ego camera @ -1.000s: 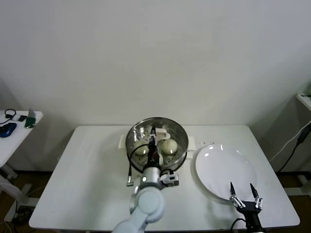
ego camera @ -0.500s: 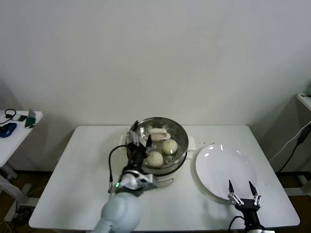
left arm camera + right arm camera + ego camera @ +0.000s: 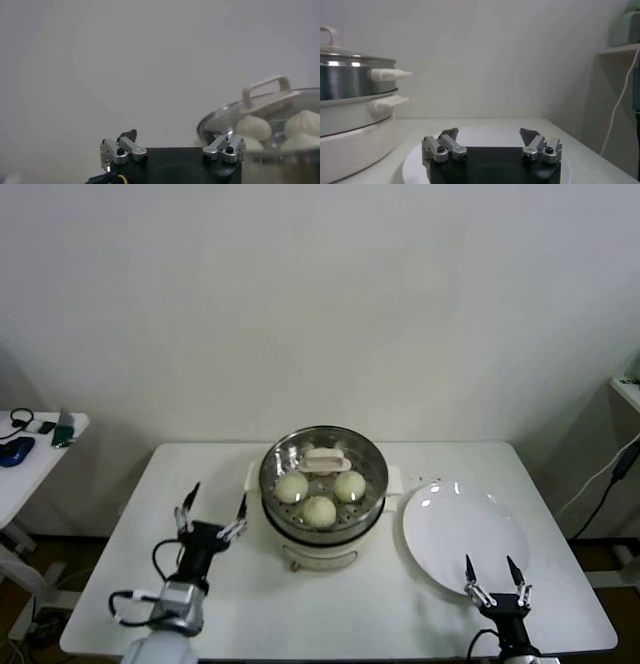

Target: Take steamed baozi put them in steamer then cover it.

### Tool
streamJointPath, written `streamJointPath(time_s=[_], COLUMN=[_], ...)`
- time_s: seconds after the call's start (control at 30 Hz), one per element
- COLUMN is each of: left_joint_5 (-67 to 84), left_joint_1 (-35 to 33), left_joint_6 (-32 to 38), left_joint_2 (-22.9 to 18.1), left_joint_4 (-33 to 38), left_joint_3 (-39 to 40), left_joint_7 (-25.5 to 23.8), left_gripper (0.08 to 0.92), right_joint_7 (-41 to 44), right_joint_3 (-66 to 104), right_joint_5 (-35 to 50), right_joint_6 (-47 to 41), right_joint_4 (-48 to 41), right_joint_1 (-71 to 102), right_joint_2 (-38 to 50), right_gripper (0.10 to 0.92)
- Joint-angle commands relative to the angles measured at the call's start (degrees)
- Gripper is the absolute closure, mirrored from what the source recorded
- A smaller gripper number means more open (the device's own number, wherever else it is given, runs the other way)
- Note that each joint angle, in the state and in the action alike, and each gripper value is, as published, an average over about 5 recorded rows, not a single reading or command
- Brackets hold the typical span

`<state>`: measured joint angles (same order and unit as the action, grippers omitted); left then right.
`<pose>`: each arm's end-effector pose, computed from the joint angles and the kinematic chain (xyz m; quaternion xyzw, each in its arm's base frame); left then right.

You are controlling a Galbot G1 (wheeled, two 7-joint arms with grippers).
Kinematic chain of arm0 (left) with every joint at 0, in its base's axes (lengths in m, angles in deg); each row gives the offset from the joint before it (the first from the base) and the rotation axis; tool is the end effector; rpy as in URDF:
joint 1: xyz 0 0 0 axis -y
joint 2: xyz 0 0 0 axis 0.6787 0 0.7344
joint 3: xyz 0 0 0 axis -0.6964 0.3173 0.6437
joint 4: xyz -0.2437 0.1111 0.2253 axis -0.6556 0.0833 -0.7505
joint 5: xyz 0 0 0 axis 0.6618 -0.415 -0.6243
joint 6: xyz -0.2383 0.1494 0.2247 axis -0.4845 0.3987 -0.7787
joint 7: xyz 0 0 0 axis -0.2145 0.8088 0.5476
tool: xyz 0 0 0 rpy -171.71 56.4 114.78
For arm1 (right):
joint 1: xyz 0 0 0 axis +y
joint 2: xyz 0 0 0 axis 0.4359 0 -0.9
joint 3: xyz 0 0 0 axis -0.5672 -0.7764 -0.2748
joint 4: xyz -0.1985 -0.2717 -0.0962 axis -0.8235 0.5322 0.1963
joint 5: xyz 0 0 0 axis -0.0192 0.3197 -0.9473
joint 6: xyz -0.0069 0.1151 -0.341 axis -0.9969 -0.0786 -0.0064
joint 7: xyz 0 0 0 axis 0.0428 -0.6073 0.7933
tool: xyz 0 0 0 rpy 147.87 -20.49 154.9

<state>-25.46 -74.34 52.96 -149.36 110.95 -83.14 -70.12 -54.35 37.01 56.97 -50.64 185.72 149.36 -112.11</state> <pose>0.2015 0.0293 -0.3103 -0.0263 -0.9911 -0.1295 0.0134 0.1399 -0.1167 -0.4336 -0.0212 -0.9989 0.0029 0.0427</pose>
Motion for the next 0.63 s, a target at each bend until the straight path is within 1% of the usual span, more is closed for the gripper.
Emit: streamJointPath(time_s=[0.03, 0.27, 0.63], left_joint_5=[17.76, 17.47, 16.43], left_joint_1=[-10.12, -9.16, -9.16], left_joint_6=[19.98, 20.5, 20.29], left_joint_2=[-0.4, -0.67, -1.0], left_joint_4=[-13.53, -15.47, -15.26], left_joint_3=[-7.51, -6.66, -6.34], left_joint_7=[0.88, -0.46, -1.13], left_gripper=[0.177, 0.177, 0.177], right_joint_7=[0.5, 0.53, 0.53], right_joint_3=[-0.3, -0.19, -0.58], right_joint_5=[-0.68, -0.09, 0.44], right_joint_6=[-0.14, 0.08, -0.1], right_joint_4=[-0.44, -0.48, -0.51], right_joint_1=[-0.03, 0.06, -0.14], right_joint_2=[-0.17, 0.22, 0.59], right_gripper=[0.203, 0.203, 0.203])
